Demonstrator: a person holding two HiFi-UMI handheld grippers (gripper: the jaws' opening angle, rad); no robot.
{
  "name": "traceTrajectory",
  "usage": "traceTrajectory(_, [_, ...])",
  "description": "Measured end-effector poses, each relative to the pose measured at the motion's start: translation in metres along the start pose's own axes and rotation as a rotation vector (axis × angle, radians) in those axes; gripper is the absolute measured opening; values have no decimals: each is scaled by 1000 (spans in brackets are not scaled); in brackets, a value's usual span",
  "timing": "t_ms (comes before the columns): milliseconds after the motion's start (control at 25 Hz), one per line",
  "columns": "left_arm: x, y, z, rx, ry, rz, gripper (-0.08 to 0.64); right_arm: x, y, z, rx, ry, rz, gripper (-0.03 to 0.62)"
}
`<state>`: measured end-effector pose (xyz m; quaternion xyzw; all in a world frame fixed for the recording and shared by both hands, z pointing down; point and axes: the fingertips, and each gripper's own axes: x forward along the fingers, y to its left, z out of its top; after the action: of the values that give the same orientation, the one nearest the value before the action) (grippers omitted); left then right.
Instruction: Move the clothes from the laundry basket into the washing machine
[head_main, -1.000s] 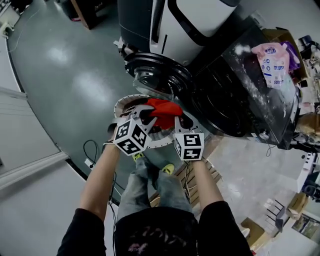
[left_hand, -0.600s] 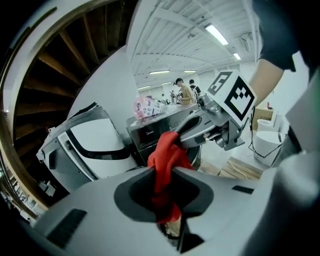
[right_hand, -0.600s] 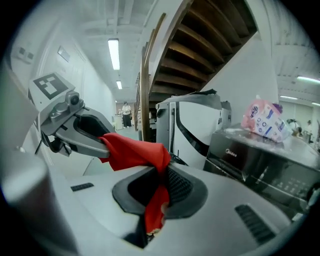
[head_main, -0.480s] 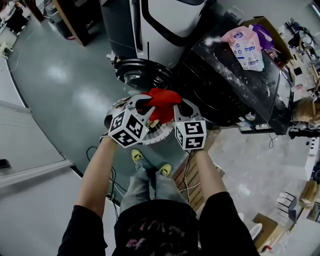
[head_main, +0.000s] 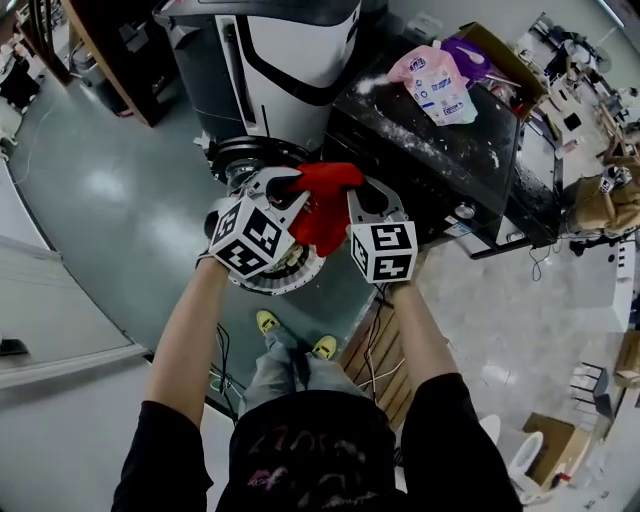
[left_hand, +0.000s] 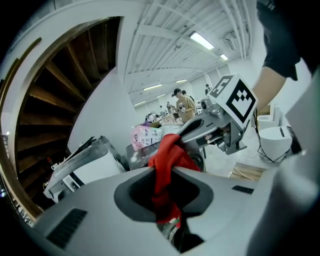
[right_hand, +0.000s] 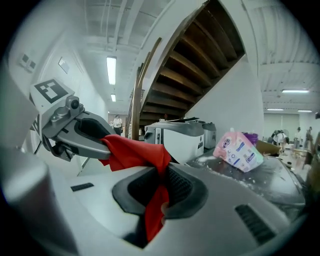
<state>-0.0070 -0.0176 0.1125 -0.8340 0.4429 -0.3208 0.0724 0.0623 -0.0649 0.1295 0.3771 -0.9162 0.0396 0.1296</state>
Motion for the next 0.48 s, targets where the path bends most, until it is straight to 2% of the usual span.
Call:
traceTrajectory(240, [26,-14,61,66,-71,-43,69,-39,-55,21,-7,-36,-90,34])
traceTrajectory(480, [56,-41,102,127,-99,-98,69,-76,-102,20,-9,-42,-161,34])
